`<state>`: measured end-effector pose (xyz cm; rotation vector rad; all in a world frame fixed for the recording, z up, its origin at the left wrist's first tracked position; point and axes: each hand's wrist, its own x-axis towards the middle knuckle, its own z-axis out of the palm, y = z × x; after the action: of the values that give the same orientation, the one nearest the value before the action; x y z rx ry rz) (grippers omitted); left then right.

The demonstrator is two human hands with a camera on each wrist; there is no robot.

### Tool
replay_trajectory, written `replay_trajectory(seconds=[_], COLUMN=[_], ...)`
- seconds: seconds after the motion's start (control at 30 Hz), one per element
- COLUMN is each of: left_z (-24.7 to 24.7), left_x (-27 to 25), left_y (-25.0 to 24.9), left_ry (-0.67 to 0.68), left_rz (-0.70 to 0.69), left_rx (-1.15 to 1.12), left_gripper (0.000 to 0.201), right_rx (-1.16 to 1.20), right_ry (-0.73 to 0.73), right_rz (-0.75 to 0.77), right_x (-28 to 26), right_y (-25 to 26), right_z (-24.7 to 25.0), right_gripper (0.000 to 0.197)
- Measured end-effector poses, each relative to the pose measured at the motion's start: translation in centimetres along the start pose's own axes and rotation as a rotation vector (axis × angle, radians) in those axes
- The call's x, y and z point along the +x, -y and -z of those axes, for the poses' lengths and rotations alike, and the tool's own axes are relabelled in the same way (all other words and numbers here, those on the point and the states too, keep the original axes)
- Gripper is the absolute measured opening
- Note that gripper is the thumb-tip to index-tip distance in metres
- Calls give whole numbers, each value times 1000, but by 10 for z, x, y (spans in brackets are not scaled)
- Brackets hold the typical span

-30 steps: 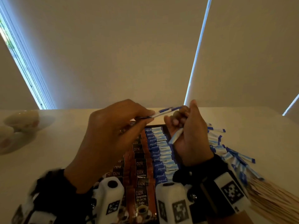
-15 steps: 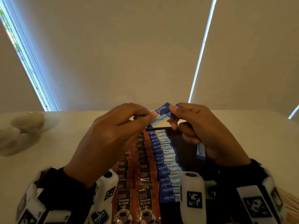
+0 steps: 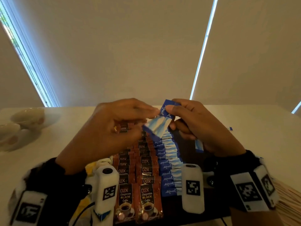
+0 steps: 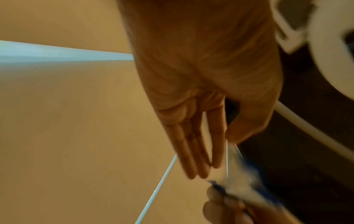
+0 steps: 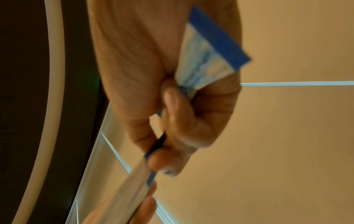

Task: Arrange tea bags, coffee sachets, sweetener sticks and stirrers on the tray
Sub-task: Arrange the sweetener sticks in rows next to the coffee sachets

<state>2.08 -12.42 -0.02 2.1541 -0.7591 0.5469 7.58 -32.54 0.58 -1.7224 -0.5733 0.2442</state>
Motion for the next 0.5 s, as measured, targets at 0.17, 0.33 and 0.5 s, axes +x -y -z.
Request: replay_trajectory(seconds=[0.17, 0.33, 0.5], left_z=[3, -15, -16], left_x=[2, 5, 7], left_y=[-4, 0, 1], left_ry=[152, 242, -47], left_rz=[337, 515, 484], left_rx=[-176, -323, -406], left_gripper=[31, 25, 25], right_rx=[-113, -233, -221], right_ry=[193, 232, 93], right_rz=[59, 126, 208], right_x=[-5, -5, -2], right_y=[-2, -3, 1], right_z=[-3, -12, -16], right_gripper=[22, 26, 23])
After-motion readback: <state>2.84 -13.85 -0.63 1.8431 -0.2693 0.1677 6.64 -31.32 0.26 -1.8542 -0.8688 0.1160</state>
